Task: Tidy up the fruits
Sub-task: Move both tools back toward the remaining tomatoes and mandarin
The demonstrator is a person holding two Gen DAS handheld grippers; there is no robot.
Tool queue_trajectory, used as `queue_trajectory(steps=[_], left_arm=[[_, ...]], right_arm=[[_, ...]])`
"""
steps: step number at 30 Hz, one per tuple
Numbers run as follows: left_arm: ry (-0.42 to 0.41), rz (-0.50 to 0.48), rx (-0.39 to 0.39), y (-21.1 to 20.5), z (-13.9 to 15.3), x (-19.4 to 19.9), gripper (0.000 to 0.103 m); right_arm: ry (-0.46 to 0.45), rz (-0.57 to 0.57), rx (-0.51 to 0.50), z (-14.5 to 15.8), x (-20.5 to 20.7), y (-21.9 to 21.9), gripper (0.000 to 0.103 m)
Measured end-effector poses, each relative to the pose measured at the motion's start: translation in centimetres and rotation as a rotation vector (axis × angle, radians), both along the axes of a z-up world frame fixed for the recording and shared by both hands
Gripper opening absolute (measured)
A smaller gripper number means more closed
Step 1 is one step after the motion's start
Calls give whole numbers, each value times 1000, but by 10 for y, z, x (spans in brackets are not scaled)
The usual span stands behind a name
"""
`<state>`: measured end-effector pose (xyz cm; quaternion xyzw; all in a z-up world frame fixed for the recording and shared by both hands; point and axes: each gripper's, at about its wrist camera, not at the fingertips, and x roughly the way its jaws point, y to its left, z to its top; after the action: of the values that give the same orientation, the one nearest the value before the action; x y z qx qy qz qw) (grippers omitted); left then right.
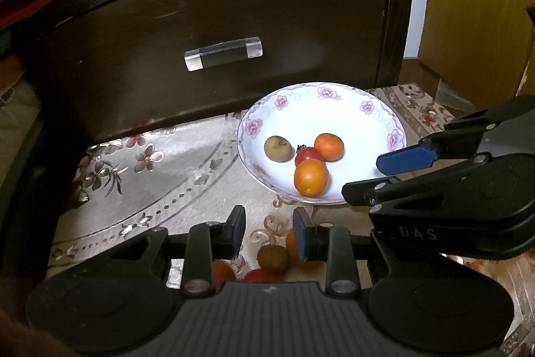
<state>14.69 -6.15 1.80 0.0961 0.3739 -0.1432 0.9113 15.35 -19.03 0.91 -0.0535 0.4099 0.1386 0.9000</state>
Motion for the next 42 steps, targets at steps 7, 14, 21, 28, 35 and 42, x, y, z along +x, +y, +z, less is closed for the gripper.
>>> queue_trajectory(steps=[7,14,21,28,35,42], left_arm=[[10,2,13,7,-2,-7,37],[25,-31,8,18,-5,-21,39],[52,-59,35,31,-16,-35,40],[66,-73,10,42,-21,-37,40],[68,-79,-4,48,-19,-37,40],[71,-45,-23,66,-18,-33,40]], right_arm=[[19,23,4,-3,-3,6,35],[30,61,2,-6,-8,14,38],[46,103,13,-7,-12,20,39],[81,131,11,-17,-11,27,39],[91,156,38,-24,-6,32,39],[108,173,40,-31,-1,36,39]])
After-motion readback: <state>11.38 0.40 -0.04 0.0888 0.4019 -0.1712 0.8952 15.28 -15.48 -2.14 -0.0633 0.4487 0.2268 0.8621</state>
